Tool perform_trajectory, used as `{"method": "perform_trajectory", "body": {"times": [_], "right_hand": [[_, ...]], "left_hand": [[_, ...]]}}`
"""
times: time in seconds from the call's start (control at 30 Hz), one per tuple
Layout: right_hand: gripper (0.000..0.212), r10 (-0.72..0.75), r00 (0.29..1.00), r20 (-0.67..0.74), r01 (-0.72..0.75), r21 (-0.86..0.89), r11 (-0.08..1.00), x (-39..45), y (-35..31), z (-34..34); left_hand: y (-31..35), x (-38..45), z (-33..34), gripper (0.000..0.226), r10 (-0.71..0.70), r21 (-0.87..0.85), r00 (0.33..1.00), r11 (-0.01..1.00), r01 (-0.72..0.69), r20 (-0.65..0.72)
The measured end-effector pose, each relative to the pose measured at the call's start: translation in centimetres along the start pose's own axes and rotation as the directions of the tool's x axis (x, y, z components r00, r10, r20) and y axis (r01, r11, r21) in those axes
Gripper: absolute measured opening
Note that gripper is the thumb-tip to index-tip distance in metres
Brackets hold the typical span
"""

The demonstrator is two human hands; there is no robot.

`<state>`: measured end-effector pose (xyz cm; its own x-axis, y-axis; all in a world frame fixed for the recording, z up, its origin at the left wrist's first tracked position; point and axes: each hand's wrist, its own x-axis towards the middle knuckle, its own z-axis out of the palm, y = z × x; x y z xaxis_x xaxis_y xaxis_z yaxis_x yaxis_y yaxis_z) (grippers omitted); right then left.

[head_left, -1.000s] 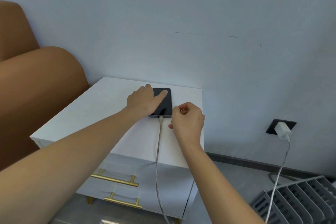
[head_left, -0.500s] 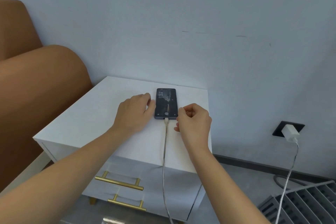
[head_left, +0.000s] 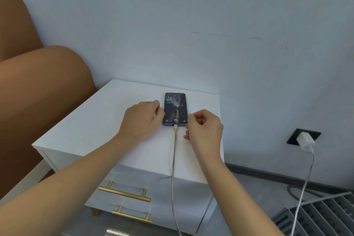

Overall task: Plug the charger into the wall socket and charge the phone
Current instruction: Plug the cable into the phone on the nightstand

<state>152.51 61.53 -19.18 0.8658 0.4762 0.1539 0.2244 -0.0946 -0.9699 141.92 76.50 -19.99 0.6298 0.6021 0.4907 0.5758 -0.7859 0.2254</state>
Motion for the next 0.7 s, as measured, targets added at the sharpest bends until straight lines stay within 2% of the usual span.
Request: {"method": "perform_trajectory", "body": {"times": [0.7], "right_hand": [[0.019,-0.001,1.000,0.004,0.001,0.012,1.000,-0.14,-0.22,-0.18]], "left_hand": [[-0.02,0.00,0.07,0.032,0.004,-0.014,1.000,1.000,-0.004,0.000]]}}
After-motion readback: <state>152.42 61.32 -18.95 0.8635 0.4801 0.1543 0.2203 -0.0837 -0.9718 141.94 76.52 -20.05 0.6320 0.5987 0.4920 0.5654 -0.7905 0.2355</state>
